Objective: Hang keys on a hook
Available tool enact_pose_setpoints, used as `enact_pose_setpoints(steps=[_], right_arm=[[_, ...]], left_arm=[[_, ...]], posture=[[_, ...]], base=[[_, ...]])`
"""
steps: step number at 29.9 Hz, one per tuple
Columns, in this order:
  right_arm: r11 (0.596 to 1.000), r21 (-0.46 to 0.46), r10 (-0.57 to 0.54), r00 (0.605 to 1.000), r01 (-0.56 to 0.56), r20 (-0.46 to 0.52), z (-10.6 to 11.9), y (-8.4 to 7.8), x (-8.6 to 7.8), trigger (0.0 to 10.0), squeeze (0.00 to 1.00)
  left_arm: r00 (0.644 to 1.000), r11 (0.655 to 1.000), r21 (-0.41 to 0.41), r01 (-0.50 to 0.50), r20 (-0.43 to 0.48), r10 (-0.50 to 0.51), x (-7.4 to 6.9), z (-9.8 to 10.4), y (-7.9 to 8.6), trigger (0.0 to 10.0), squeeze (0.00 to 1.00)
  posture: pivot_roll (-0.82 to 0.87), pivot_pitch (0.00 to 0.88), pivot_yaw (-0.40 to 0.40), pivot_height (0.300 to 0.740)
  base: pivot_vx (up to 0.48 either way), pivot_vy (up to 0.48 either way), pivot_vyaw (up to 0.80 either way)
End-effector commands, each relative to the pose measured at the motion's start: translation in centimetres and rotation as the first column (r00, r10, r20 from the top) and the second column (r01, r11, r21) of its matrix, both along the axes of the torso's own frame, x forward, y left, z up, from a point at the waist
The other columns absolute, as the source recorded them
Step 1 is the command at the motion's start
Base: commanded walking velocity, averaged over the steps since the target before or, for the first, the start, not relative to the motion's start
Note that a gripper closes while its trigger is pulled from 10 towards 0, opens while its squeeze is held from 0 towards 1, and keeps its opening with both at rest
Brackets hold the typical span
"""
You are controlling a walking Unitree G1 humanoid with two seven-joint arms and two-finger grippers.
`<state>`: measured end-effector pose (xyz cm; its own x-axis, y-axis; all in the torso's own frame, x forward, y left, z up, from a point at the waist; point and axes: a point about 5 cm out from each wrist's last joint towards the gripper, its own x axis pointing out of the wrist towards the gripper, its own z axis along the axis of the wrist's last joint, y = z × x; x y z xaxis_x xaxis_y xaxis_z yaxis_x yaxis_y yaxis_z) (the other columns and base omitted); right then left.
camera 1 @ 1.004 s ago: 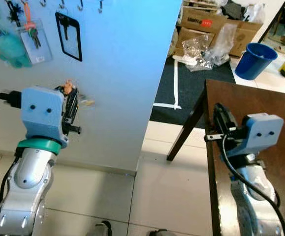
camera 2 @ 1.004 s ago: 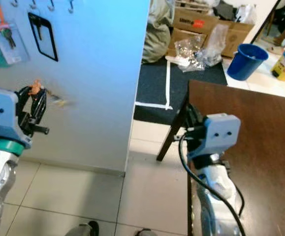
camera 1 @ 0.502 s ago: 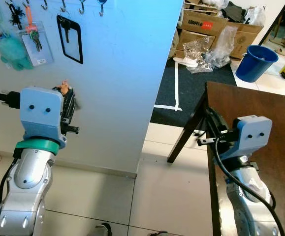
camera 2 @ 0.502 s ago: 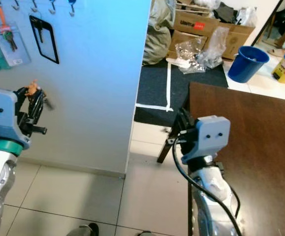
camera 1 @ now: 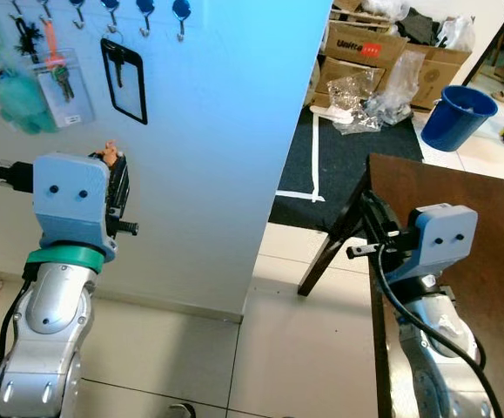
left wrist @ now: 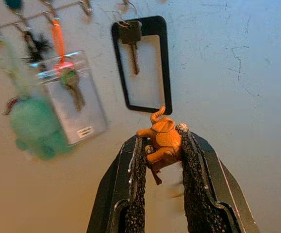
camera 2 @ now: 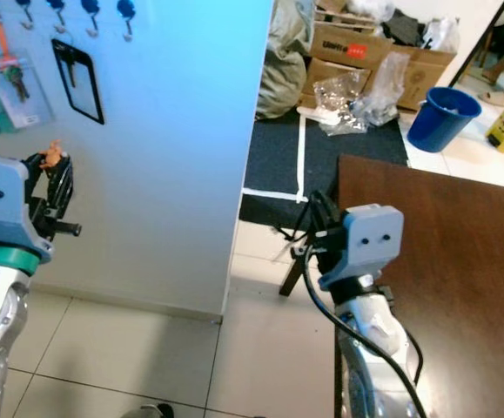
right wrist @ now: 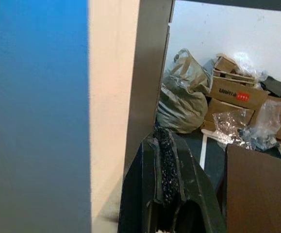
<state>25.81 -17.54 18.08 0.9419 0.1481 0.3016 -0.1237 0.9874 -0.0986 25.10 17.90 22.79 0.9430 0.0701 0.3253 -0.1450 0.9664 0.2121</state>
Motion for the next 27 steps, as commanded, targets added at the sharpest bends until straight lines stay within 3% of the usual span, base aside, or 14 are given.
enact_pose_setpoints(steps=[1, 17, 27], right_arm=[[1.0, -0.013, 0.002, 1.0, -0.002, -0.011, -0.16, 0.0, -0.14, 10.0, 0.0], [1.0, -0.014, 0.01, 1.0, -0.01, -0.015, -0.3, 0.08, -0.19, 10.0, 0.0], [1.0, -0.014, 0.013, 1.0, -0.013, -0.02, -0.42, 0.13, -0.18, 10.0, 0.0]], left_arm=[[1.0, 1.0, 0.002, -0.005, 0.005, 0.005, 0.01, 0.11, 0.0, 10.0, 0.0], [1.0, 1.0, -0.004, -0.006, 0.02, 0.006, -0.14, 0.52, 0.07, 10.0, 0.0], [0.999, 1.0, -0.019, -0.007, 0.035, 0.008, -0.53, 0.73, 0.18, 10.0, 0.0]], posture=[[0.01, 0.023, 0.028, 0.74], [0.02, 0.026, 0.031, 0.74], [0.03, 0.029, 0.029, 0.74]], base=[[0.409, 0.0, 0.0], [0.368, 0.0, 0.0], [0.0, 0.0, 0.0]])
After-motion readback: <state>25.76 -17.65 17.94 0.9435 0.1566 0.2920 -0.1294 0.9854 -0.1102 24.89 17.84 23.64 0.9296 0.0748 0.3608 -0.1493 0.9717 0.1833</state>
